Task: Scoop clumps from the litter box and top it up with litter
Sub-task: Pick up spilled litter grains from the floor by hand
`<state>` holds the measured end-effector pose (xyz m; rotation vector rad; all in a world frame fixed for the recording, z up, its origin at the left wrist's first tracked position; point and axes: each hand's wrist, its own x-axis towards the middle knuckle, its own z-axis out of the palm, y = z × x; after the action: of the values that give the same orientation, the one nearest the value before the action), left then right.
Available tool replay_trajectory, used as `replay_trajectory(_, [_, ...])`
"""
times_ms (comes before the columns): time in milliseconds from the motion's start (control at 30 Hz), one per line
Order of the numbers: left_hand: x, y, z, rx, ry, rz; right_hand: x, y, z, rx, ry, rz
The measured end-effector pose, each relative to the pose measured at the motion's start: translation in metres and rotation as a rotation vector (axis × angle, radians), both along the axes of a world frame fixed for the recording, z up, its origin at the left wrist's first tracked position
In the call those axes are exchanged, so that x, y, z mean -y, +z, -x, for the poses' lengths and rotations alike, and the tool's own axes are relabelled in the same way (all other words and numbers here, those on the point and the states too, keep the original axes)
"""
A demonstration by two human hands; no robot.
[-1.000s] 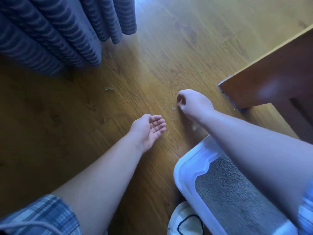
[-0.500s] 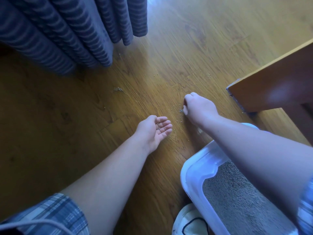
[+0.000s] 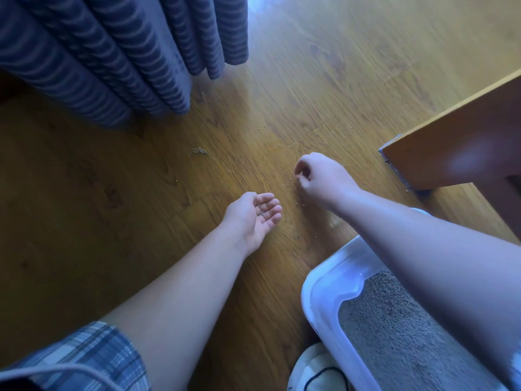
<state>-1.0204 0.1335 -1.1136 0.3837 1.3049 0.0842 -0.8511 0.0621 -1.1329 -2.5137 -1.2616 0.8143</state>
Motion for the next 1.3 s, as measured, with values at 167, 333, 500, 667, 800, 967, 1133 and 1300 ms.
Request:
replay_trajectory(167, [0.001,0.000,0.006,-0.036,-0.019,-0.003,-0.007,-0.009,0.009,0.068,0.085,0.035])
replay_trajectory(333, [0.005,0.000,0.009,-0.046,-0.021,-0.001,-0.007,-0.015,0.008,0.149,0.111,0.036])
replay_trajectory(500, [0.005,0.000,0.009,-0.028,-0.022,0.011,-0.009,-0.011,0.013,0.151,0.138,0.087])
replay_trajectory(667, [0.000,-0.001,0.005,0.053,0.029,0.062,-0.003,0.028,0.037,-0.187,0.259,-0.090])
replay_trajectory(800, [0.004,-0.001,0.000,0.073,0.009,0.068,0.015,0.041,0.039,-0.190,0.255,-0.066])
replay_trajectory(967, [0.011,-0.002,-0.008,0.017,-0.032,0.042,0.025,0.040,-0.040,0.091,0.009,0.391])
replay_trajectory(1133, [0.026,0.005,-0.021,0.037,-0.083,0.057,0.045,0.060,-0.091,0.119,-0.087,0.614])
replay_trajectory(1300, [0.039,0.014,-0.038,0.077,-0.122,0.063,0.066,0.057,-0.088,0.050,-0.160,0.552])
